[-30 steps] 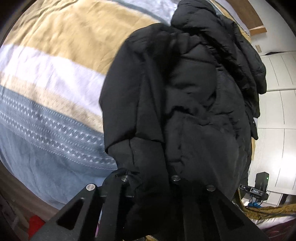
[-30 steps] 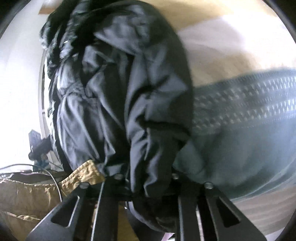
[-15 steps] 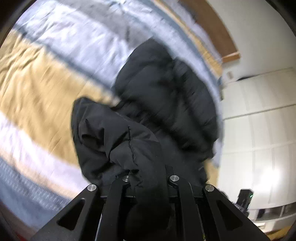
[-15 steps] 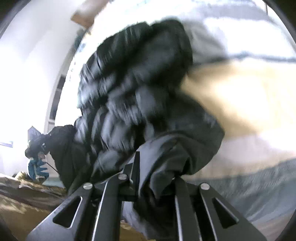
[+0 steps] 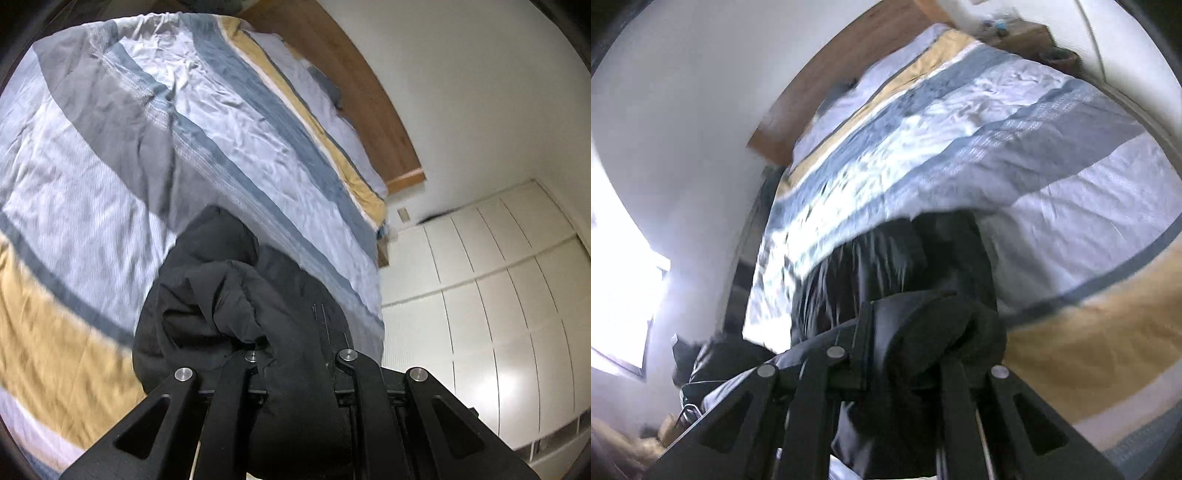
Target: Fold large clothes
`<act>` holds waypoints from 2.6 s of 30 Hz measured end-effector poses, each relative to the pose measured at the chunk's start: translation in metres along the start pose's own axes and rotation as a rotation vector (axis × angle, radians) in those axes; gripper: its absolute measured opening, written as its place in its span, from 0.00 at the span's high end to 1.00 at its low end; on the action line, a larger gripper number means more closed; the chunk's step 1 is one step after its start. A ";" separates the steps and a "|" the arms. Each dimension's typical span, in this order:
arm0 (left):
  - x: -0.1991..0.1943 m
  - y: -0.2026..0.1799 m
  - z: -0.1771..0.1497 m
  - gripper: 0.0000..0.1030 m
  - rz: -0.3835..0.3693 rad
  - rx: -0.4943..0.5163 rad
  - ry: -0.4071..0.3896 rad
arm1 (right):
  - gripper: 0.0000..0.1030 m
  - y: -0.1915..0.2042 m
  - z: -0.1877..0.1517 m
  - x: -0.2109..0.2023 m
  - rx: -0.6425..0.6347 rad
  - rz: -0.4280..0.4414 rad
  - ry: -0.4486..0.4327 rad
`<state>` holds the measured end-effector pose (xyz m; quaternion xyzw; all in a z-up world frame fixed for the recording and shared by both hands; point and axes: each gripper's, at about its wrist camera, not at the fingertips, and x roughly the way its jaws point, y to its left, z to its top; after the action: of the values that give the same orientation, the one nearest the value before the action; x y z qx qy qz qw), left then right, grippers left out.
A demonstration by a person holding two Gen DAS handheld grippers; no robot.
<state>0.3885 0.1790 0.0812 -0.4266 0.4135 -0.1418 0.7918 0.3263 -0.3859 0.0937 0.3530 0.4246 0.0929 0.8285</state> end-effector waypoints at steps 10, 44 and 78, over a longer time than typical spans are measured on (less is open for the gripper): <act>0.108 0.040 0.081 0.88 0.151 -0.067 0.022 | 0.91 -0.026 0.097 0.118 0.181 -0.214 0.007; 0.173 0.053 0.130 0.20 0.229 -0.182 0.095 | 0.39 -0.042 0.169 0.235 0.240 -0.324 0.102; 0.132 -0.021 0.060 0.16 0.334 0.203 0.086 | 0.18 0.094 0.098 0.178 -0.237 -0.339 0.052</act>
<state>0.5189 0.1242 0.0450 -0.2636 0.4955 -0.0674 0.8249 0.5259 -0.2854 0.0806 0.1741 0.4854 0.0105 0.8567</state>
